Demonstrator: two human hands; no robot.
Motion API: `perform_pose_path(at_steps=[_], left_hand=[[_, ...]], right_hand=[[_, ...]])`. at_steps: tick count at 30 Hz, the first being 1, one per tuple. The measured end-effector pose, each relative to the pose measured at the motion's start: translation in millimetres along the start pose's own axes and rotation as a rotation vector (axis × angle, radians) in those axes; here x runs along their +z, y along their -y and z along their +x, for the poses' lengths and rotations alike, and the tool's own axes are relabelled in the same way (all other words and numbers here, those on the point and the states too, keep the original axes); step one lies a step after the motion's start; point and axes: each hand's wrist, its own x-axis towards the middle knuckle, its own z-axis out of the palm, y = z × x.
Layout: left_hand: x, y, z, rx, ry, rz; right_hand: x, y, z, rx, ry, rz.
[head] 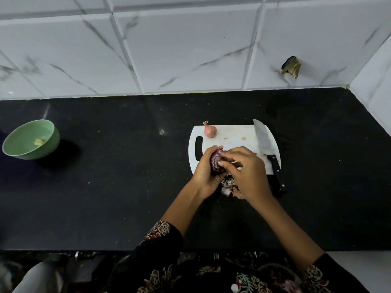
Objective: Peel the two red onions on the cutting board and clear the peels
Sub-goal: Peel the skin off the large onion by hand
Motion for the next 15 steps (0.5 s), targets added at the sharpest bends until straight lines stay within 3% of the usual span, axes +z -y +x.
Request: perform_pose_path(at_steps=[7, 15], left_hand=[[4.5, -1.6, -2.2, -0.018, -0.015, 0.108], [6.4, 0.2, -3.3, -0.064, -0.032, 0.131]], right_hand=[[4.3, -5.8, -2.2, -0.172, -0.118, -0.169], [8.1, -7.9, -1.8, -0.129, -0.059, -0.316]])
